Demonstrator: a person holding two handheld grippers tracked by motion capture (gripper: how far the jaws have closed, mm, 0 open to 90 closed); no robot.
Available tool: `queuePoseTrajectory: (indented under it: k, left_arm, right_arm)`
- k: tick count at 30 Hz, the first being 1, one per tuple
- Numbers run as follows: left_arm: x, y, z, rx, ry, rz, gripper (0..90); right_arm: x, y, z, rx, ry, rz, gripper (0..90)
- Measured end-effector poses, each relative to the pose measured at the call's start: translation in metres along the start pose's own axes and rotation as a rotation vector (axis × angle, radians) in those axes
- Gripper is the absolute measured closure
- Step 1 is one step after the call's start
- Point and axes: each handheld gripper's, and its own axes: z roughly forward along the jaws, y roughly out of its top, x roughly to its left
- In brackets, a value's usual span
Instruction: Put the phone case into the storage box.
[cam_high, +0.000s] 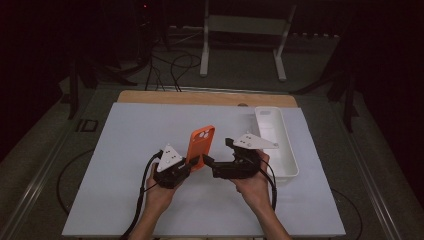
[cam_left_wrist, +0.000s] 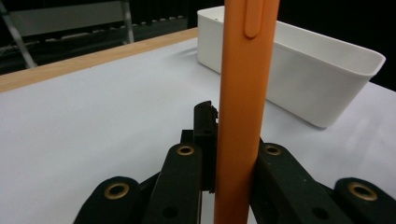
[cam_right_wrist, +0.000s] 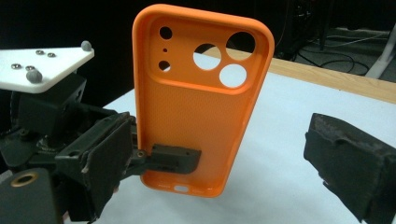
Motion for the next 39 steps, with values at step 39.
queuePoseTrajectory:
  k: [39]
  left_arm:
    - [-0.014,-0.001,0.008,0.016,0.038,0.059,85.7]
  right_arm:
    - [0.009,0.018,0.018,-0.033,-0.046,0.057,8.2]
